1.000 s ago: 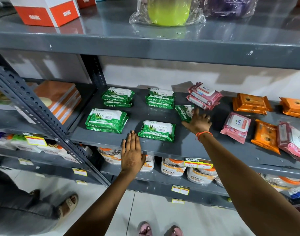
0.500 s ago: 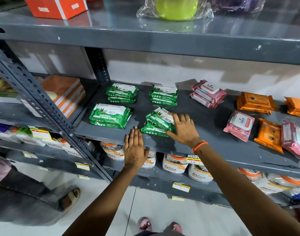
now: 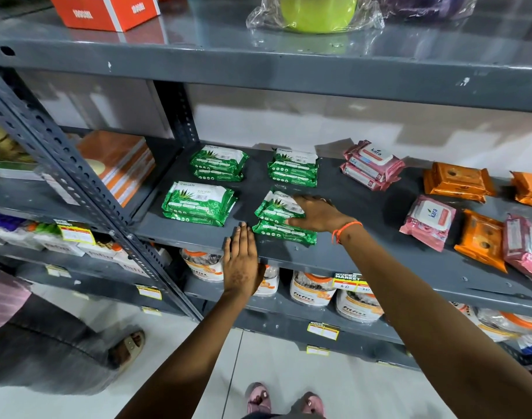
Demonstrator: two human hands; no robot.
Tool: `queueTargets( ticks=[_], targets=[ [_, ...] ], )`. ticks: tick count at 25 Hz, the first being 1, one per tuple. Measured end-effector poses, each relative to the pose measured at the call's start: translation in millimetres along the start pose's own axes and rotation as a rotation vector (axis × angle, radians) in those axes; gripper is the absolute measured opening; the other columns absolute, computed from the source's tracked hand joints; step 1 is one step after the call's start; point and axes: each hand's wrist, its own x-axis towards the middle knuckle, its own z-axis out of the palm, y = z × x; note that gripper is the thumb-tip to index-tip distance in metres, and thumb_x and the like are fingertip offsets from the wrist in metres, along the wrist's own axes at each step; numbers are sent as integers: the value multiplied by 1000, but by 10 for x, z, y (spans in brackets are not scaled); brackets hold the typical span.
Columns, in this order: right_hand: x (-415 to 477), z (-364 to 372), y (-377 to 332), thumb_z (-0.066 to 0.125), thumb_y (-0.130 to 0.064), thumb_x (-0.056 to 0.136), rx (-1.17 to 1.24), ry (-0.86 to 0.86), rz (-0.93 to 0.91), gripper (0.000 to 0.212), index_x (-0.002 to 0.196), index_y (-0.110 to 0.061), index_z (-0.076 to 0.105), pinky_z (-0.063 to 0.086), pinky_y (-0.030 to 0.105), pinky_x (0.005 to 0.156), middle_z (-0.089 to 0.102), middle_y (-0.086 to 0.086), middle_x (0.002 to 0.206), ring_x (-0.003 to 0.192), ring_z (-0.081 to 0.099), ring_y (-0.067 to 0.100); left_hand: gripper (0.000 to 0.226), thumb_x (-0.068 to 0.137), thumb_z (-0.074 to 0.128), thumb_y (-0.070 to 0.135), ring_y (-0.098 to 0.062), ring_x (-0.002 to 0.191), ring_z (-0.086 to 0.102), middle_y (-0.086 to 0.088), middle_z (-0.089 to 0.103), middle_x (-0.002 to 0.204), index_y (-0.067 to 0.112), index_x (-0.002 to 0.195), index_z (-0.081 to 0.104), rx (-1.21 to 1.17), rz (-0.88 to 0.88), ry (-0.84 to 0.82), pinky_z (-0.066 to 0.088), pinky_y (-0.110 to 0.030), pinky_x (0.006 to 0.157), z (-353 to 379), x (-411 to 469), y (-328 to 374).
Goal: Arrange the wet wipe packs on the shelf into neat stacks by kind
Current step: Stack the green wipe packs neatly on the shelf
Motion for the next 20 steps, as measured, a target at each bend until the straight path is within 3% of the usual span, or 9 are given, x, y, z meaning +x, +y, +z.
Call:
queueTargets(
  ticks=[3, 7, 10, 12, 14, 16, 18, 20],
  targets=[
    [-6, -5, 10, 46, -51, 90, -64, -59, -16, 76, 152, -23, 10, 13, 56, 119, 15, 3, 162, 148, 13, 32, 72, 80, 68, 28, -24, 136, 37, -11, 40, 147, 4, 138, 33, -20, 15, -27, 30, -40, 111, 9, 3, -8],
    [-73, -25, -11, 47, -48, 90, -84, -51, -24, 74, 152, -27, 10, 9, 57, 120, 15, 0, 161, 148, 11, 30, 78, 79, 68, 36, -25, 138, 34, -11, 37, 149, 4, 139, 31, -58, -11, -88, 23, -40, 113, 8, 9, -11],
    [-84, -22, 33, 49, -47, 89, -42, -13, -32, 74, 151, -27, 14, 12, 56, 119, 18, 1, 161, 148, 14, 29, 89, 80, 47, 53, -26, 144, 13, -9, 12, 155, 3, 145, 13, -169, 64, -147, 9, -40, 117, -92, 4, -47],
    [-103, 83, 69, 48, -48, 91, 179, 145, 4, 71, 151, -22, 18, 17, 53, 120, 23, 6, 159, 146, 20, 31, 88, 79, 32, 53, -25, 145, 3, -10, -1, 157, 6, 146, 0, -458, -9, -203, 2, -37, 118, -250, 36, -58],
    [-147, 267, 62, 44, -46, 94, 534, 377, 124, 67, 149, -16, 23, 24, 51, 118, 35, 12, 153, 140, 33, 34, 80, 81, 29, 48, -22, 145, 8, -8, 3, 158, 13, 147, 1, -910, -185, -198, 8, -34, 117, -438, 109, -26],
    [-173, 417, -23, 44, -44, 95, 869, 491, 282, 66, 150, -14, 22, 19, 47, 121, 28, 10, 157, 144, 26, 31, 70, 90, 33, 52, -19, 144, 15, -2, 11, 158, 20, 147, 7, -1334, -342, -169, 13, -34, 116, -667, 268, 76],
    [-156, 490, -130, 43, -45, 95, 1122, 472, 383, 71, 152, -14, 12, 15, 41, 123, 15, 7, 161, 148, 18, 28, 64, 94, 35, 50, -19, 143, 18, -1, 16, 157, 19, 147, 15, -1540, -471, -256, 15, -35, 115, -834, 468, 195],
    [-151, 512, -210, 44, -42, 96, 1231, 438, 407, 74, 153, -15, 4, 19, 40, 122, 12, 8, 162, 147, 20, 29, 63, 91, 44, 49, -22, 141, 24, -4, 23, 155, 17, 144, 27, -1541, -534, -340, 20, -36, 114, -896, 629, 281]
  ],
)
